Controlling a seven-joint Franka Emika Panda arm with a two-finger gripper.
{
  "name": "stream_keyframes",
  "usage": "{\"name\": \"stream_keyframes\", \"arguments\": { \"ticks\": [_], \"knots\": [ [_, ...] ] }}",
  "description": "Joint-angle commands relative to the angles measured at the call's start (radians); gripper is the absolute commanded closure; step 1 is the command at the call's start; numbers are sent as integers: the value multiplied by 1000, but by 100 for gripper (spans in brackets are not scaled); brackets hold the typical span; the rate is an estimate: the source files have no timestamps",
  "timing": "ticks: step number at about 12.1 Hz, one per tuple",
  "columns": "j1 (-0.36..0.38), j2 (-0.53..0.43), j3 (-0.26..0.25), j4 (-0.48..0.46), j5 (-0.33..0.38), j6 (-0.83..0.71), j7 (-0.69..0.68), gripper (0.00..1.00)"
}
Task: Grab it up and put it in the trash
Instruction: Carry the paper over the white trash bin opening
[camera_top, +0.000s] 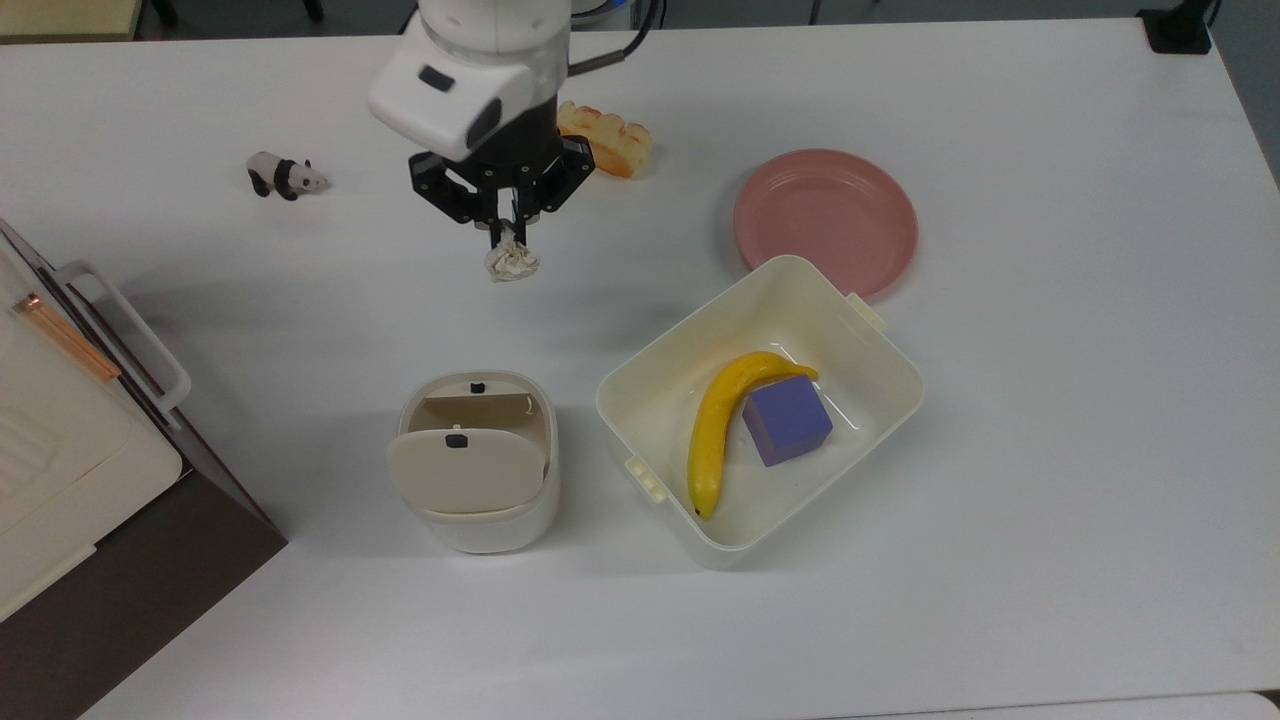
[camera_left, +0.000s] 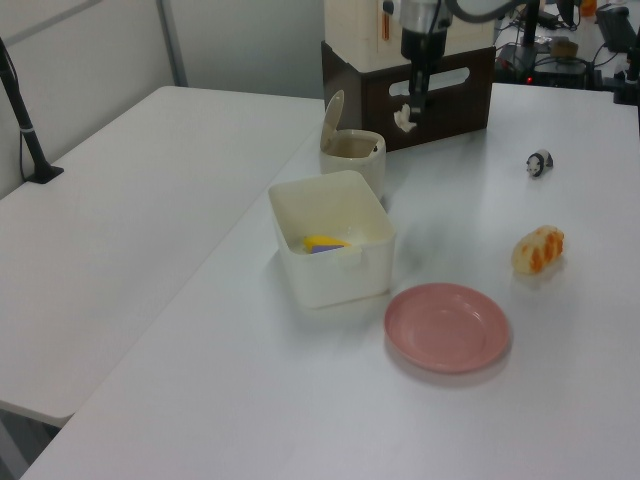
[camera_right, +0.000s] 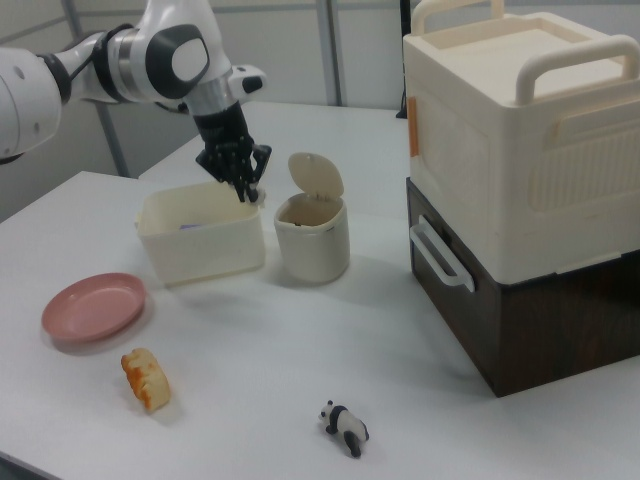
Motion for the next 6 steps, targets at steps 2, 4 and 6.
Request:
{"name": "stream_keyframes", "arguments": {
  "ticks": [2, 4, 6],
  "knots": [
    [1, 150, -7, 212, 14, -22, 141, 84],
    [12, 201, -16, 243, 4, -3, 178, 84],
    [39, 247, -28, 244, -55, 63, 231, 84]
  ]
}}
